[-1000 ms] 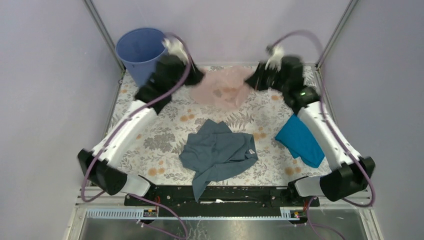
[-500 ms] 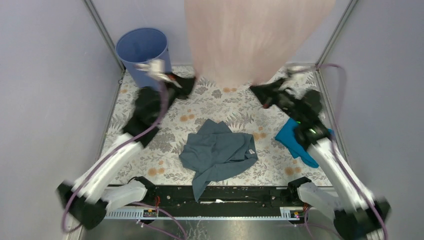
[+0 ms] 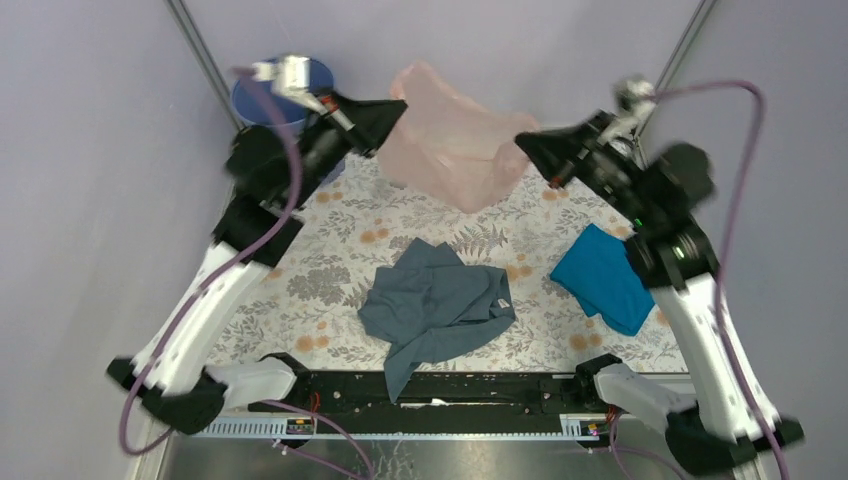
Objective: Put the trash bags into the trash bin
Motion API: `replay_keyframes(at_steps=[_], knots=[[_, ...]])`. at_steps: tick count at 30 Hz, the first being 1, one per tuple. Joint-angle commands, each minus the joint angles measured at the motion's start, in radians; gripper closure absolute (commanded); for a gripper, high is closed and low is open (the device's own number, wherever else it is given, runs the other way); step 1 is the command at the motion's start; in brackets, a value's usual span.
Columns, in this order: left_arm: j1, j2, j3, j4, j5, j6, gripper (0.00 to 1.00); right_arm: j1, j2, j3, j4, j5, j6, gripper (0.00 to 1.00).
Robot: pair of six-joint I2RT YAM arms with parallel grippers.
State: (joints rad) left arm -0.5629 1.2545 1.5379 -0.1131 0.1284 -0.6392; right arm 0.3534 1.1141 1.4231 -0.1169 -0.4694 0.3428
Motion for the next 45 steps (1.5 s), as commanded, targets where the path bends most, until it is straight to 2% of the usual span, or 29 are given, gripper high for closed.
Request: replay_keyframes(at_steps=[1, 3, 4, 7, 12, 15, 18, 21, 27, 31, 35, 39, 45], knots=[[-0.026, -0.112, -0.164, 0.046, -0.080, 0.040, 1.00, 0.010, -0.117, -0.196, 0.030, 0.097, -0.018, 0.93], [-0.025, -0.103, -0.246, -0.073, -0.200, 0.033, 1.00, 0.010, -0.098, -0.297, -0.023, 0.138, -0.045, 0.97], [-0.022, -0.093, -0.275, -0.128, -0.221, 0.039, 1.00, 0.010, -0.075, -0.327, -0.064, 0.151, -0.055, 1.00], [-0.008, -0.116, -0.345, -0.228, -0.234, 0.055, 1.00, 0.009, -0.026, -0.357, -0.141, 0.122, -0.067, 1.00], [-0.001, -0.236, -0.393, -0.136, -0.244, 0.102, 1.00, 0.010, -0.005, -0.282, -0.072, 0.076, -0.053, 1.00], [-0.001, -0.213, -0.328, -0.133, -0.214, 0.100, 1.00, 0.010, 0.073, -0.200, -0.039, 0.003, -0.005, 1.00], [-0.001, -0.163, -0.280, -0.100, -0.101, 0.068, 1.00, 0.013, 0.154, -0.169, 0.008, -0.096, 0.059, 1.00], [-0.013, -0.106, -0.262, -0.043, 0.017, 0.013, 1.00, 0.024, 0.172, -0.208, 0.097, -0.119, 0.123, 1.00], [-0.063, 0.007, -0.267, 0.054, 0.117, -0.120, 1.00, 0.025, 0.155, -0.329, 0.289, -0.150, 0.278, 0.97], [-0.074, 0.034, -0.265, 0.065, 0.103, -0.153, 1.00, 0.025, 0.144, -0.416, 0.410, -0.166, 0.367, 0.96], [-0.073, 0.057, -0.268, 0.066, 0.091, -0.191, 1.00, 0.025, 0.149, -0.447, 0.440, -0.169, 0.354, 0.90], [-0.075, 0.089, -0.244, 0.066, 0.100, -0.218, 1.00, 0.027, 0.169, -0.459, 0.511, -0.243, 0.362, 0.87], [-0.078, 0.120, -0.192, 0.036, 0.088, -0.197, 1.00, 0.042, 0.180, -0.460, 0.596, -0.298, 0.365, 0.81]])
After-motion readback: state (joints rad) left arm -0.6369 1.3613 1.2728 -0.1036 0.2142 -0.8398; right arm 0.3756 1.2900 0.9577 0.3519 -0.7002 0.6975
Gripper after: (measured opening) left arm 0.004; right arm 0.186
